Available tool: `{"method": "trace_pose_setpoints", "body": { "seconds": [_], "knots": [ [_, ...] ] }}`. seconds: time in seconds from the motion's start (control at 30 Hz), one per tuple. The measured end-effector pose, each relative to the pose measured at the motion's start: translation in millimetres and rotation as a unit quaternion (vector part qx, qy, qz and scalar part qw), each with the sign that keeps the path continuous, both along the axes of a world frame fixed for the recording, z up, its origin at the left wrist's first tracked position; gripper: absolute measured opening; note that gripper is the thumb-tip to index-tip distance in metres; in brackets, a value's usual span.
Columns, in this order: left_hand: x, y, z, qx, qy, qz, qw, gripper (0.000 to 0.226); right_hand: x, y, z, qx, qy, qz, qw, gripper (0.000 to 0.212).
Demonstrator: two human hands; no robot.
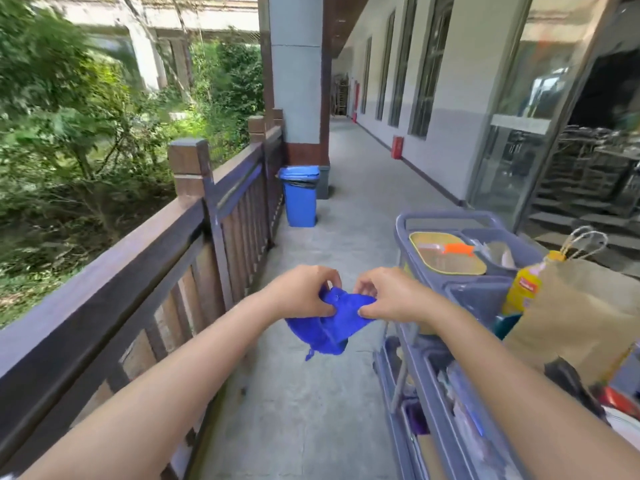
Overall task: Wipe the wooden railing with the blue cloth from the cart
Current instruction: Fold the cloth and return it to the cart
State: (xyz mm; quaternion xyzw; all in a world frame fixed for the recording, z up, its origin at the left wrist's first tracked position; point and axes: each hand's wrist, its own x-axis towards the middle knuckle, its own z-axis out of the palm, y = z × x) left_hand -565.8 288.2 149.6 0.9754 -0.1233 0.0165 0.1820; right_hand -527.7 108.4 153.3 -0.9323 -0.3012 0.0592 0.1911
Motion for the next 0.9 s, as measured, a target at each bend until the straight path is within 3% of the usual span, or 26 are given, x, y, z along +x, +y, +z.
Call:
{"method": "trace_pose_setpoints", "body": {
  "seconds": [0.23,0.53,0.9],
  "knots": [
    [126,41,-14,0.008,0.012,-0.007,1.000,0.031,130,38,-17,0.022,0.022,0.004,1.000,0.014],
    [309,79,3,0.055,0.033,-0.111,0.992,0.034,269,75,-6,0.041,0.023,-0.087,0.995,0.014],
    [479,12,-19,0.070,0.065,-0.272,0.958,0.033,379,13,-23,0.043,0.013,-0.233,0.971,0.013]
  ]
}}
